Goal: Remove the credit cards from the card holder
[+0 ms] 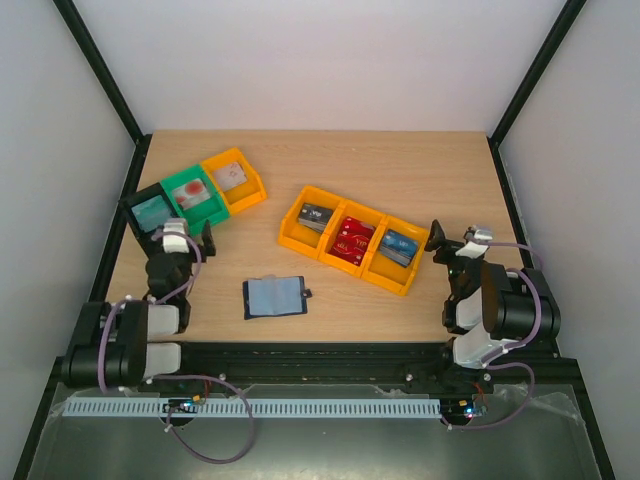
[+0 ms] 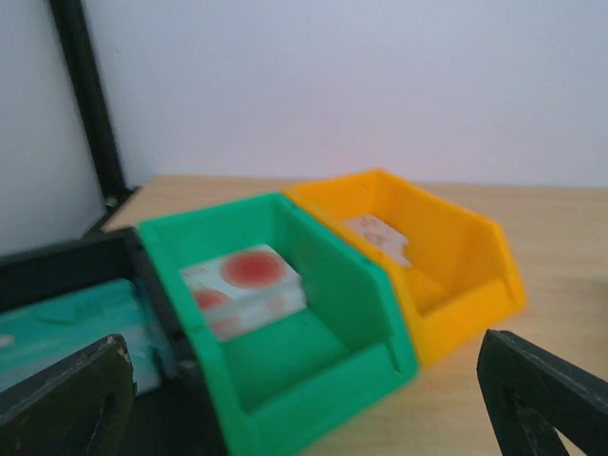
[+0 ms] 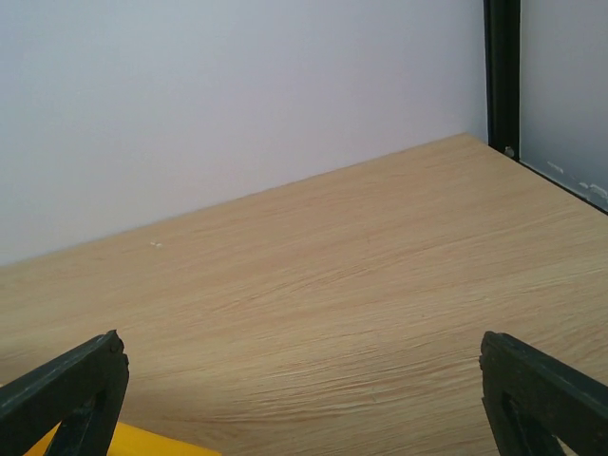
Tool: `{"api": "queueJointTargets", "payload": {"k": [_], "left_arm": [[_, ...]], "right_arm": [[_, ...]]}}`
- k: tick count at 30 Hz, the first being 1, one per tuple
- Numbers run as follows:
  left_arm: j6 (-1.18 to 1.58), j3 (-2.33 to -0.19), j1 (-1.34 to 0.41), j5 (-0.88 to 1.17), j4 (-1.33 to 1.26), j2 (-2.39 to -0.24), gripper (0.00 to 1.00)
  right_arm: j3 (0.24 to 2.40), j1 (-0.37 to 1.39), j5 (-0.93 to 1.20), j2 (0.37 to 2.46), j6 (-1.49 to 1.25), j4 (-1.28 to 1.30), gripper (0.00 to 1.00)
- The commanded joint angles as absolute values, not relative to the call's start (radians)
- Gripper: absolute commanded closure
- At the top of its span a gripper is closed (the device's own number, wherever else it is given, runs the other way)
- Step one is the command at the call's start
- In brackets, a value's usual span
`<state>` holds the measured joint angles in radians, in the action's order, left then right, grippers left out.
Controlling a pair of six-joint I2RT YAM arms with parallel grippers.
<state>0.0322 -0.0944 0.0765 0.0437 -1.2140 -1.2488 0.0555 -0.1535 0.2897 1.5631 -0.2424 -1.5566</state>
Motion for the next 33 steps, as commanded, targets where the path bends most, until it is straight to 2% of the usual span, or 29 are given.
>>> {"api": "queueJointTargets", "payload": {"k": [1, 5, 9, 15, 33], "left_arm": [[-0.047, -0.047, -0.043, 0.003, -1.535, -1.392, 0.01], [-0.084, -0.003, -0.102, -0.096, -1.803, -1.583, 0.00], [-0.089, -0.002, -0.112, -0.099, -1.743, -1.545, 0.01], [-0.117, 0.041, -0.139, -0.124, -1.889, -1.598, 0.00], [-0.121, 0.042, -0.149, -0.140, -1.898, -1.604, 0.00]], "right_arm": [[0.064, -0.149, 0.307, 1.555, -0.208, -1.629, 0.01], [0.063, -0.146, 0.304, 1.554, -0.207, -1.630, 0.01], [0.058, -0.146, 0.299, 1.553, -0.207, -1.639, 0.01], [0.072, -0.143, 0.306, 1.550, -0.201, -1.610, 0.02], [0.111, -0.128, 0.294, 1.544, -0.186, -1.525, 0.01]]}}
